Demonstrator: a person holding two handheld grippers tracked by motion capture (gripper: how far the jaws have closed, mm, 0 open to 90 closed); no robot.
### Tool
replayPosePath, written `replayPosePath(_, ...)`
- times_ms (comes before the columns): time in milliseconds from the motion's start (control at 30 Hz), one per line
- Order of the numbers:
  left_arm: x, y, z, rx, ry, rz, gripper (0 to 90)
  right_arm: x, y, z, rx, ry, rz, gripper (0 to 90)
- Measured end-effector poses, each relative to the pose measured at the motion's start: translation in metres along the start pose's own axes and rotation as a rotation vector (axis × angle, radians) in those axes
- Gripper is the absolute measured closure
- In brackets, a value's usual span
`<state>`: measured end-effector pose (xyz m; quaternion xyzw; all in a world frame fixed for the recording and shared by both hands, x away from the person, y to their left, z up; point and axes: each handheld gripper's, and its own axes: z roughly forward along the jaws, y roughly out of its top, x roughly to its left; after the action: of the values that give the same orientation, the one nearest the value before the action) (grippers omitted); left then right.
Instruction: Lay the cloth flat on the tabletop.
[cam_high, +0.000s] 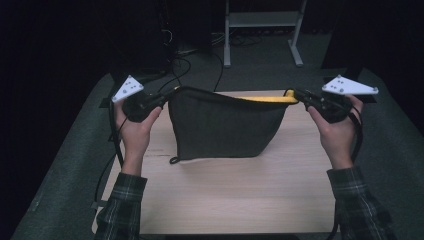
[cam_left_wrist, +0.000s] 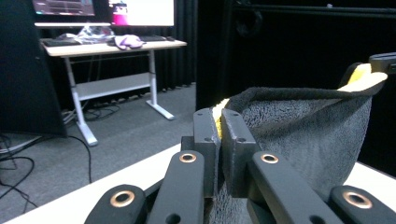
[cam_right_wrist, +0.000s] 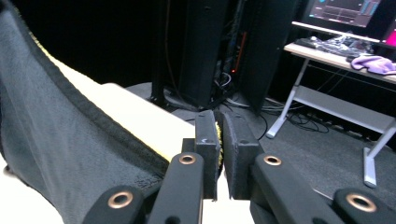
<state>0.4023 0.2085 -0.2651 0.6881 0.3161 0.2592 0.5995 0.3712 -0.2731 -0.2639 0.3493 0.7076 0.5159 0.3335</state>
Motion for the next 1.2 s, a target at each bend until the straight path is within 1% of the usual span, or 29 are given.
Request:
replayPosePath(33, 0.004, 0.005, 0.005, -0.009, 0.012, 0.005, 85.1, -0.004, 0.004, 0.005, -0.01, -0.002, 0.009, 84.1)
replayPosePath(67, 0.005, 0.008, 0.007, -0.017, 0.018, 0.011, 85.1, -0.009, 0.009, 0.01, -0.036, -0.006, 0.02, 84.1)
replayPosePath(100, 0.007, 0.013, 0.009, -0.036, 0.02, 0.015, 85.1, -0.01, 0.013, 0.011, -0.052, -0.014, 0.023, 84.1)
replayPosePath(167, 0.006, 0.021, 0.009, -0.073, 0.028, 0.037, 85.0, -0.011, 0.022, 0.008, -0.105, -0.042, 0.015, 84.1)
replayPosePath(200, 0.004, 0.023, 0.009, -0.08, 0.032, 0.051, 85.0, -0.01, 0.026, 0.005, -0.131, -0.053, 0.008, 84.1)
replayPosePath(233, 0.003, 0.022, 0.009, -0.074, 0.029, 0.06, 85.0, -0.008, 0.027, 0.002, -0.144, -0.055, 0.003, 84.0)
replayPosePath(267, 0.001, 0.015, 0.011, -0.045, 0.025, 0.071, 84.9, -0.006, 0.025, 0.001, -0.137, -0.055, 0.0, 84.0)
replayPosePath(300, 0.0, 0.009, 0.013, -0.025, 0.025, 0.073, 85.0, -0.003, 0.017, 0.002, -0.104, -0.051, -0.009, 84.0)
replayPosePath(333, 0.001, 0.002, 0.015, -0.005, 0.021, 0.07, 84.9, -0.003, 0.011, 0.003, -0.083, -0.047, -0.014, 84.0)
replayPosePath(367, 0.001, -0.008, 0.018, 0.02, 0.016, 0.061, 84.9, -0.002, 0.003, 0.006, -0.06, -0.043, -0.014, 84.0)
replayPosePath(433, 0.003, -0.029, 0.023, 0.072, 0.004, 0.035, 85.0, -0.003, -0.022, 0.013, 0.008, -0.025, 0.009, 84.0)
replayPosePath(467, 0.003, -0.041, 0.025, 0.102, -0.004, 0.025, 84.9, -0.003, -0.035, 0.017, 0.038, -0.008, 0.027, 84.0)
replayPosePath(500, 0.003, -0.048, 0.026, 0.118, -0.007, 0.021, 85.0, -0.002, -0.049, 0.02, 0.068, 0.007, 0.043, 84.0)
replayPosePath(533, 0.003, -0.057, 0.028, 0.144, -0.015, 0.015, 84.9, -0.001, -0.056, 0.021, 0.087, 0.01, 0.044, 84.0)
replayPosePath(567, 0.003, -0.062, 0.028, 0.155, -0.018, 0.015, 84.9, 0.001, -0.067, 0.022, 0.113, 0.019, 0.044, 83.9)
replayPosePath(600, 0.002, -0.069, 0.028, 0.169, -0.028, 0.004, 84.9, 0.003, -0.072, 0.022, 0.128, 0.027, 0.046, 83.9)
replayPosePath(633, 0.001, -0.074, 0.028, 0.182, -0.033, 0.003, 84.9, 0.005, -0.08, 0.022, 0.146, 0.037, 0.045, 84.0)
replayPosePath(700, -0.001, -0.082, 0.026, 0.199, -0.042, -0.006, 84.9, 0.009, -0.089, 0.02, 0.171, 0.051, 0.037, 83.9)
replayPosePath(767, -0.002, -0.088, 0.023, 0.204, -0.056, -0.017, 84.9, 0.012, -0.096, 0.017, 0.189, 0.068, 0.034, 83.9)
replayPosePath(867, -0.006, -0.097, 0.015, 0.218, -0.073, -0.021, 84.9, 0.018, -0.105, 0.011, 0.218, 0.101, 0.032, 83.8)
replayPosePath(900, -0.008, -0.1, 0.012, 0.225, -0.078, -0.024, 84.9, 0.02, -0.107, 0.009, 0.225, 0.109, 0.031, 83.8)
replayPosePath(967, -0.013, -0.11, 0.004, 0.237, -0.095, -0.031, 84.9, 0.025, -0.115, 0.002, 0.245, 0.141, 0.04, 83.7)
replayPosePath(1033, -0.016, -0.118, -0.003, 0.252, -0.107, -0.032, 84.9, 0.029, -0.121, -0.003, 0.259, 0.153, 0.035, 83.6)
replayPosePath(1100, -0.02, -0.125, -0.01, 0.27, -0.12, -0.037, 84.9, 0.034, -0.128, -0.01, 0.271, 0.178, 0.05, 83.5)
replayPosePath(1200, -0.024, -0.134, -0.025, 0.285, -0.127, -0.044, 84.9, 0.045, -0.138, -0.017, 0.301, 0.217, 0.052, 83.5)
